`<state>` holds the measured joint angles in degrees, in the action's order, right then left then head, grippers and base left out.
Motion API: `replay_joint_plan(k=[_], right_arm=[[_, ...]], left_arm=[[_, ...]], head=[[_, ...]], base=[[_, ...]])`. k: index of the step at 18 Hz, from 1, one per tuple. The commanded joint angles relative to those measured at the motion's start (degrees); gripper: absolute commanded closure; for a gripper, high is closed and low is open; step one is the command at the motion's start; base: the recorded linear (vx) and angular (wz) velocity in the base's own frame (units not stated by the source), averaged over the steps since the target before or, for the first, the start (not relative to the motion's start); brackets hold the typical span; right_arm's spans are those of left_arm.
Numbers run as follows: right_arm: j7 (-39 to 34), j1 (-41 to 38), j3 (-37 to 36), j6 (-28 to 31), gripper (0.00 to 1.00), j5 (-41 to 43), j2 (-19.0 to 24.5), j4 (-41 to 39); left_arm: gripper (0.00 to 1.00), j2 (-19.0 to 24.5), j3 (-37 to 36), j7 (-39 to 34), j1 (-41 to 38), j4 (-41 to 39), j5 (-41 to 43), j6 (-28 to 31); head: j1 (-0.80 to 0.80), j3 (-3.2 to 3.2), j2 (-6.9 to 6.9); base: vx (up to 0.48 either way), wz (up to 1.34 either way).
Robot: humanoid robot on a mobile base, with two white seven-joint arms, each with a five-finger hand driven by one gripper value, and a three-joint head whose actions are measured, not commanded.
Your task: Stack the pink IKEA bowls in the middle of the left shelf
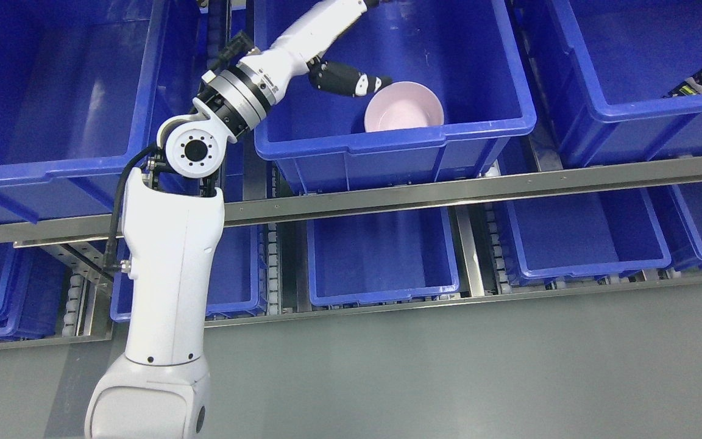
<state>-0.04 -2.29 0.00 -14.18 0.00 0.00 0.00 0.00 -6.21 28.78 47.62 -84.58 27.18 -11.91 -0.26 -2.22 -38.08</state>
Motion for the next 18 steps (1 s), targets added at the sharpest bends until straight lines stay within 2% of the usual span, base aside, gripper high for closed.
replay_joint_plan(k=[1,3,6,10,12,18], right_arm=[[0.0,0.0,-0.3,0.0,0.00,0.1,-1.0,-1.0],[0.0,0.0,-0.3,0.0,0.00,0.1,-1.0,-1.0],[0.0,0.0,-0.3,0.0,0.00,0.1,-1.0,-1.0],[0.0,0.0,-0.3,0.0,0.00,0.1,-1.0,-1.0],[0.0,0.0,-0.3,0.0,0.00,0.1,-1.0,-1.0],[0.0,0.0,-0.3,0.0,0.00,0.1,-1.0,-1.0]], left_arm=[[0.10,1.0,0.7,-30.1,-0.2,0.2,-22.9,-0.5],[0.06,1.0,0.6,-37.1,-1.8,-1.7,-25.3,1.4],[0.00,1.0,0.8,-37.1,-8.0,-9.2,-25.3,6.7],[0.00,1.0,0.4,-37.1,-18.5,-16.4,-25.3,7.2],[0.00,1.0,0.2,-37.1,-22.1,-16.5,-25.3,5.4],[0.00,1.0,0.4,-37.0,-22.8,-16.5,-25.3,5.0]], head=[[0.00,0.00,0.00],[0.00,0.00,0.00],[0.00,0.00,0.00],[0.00,0.00,0.00],[0.00,0.00,0.00],[0.00,0.00,0.00]], base=[[0.000,0.00],[0.000,0.00],[0.000,0.00],[0.000,0.00],[0.000,0.00],[0.000,0.00]])
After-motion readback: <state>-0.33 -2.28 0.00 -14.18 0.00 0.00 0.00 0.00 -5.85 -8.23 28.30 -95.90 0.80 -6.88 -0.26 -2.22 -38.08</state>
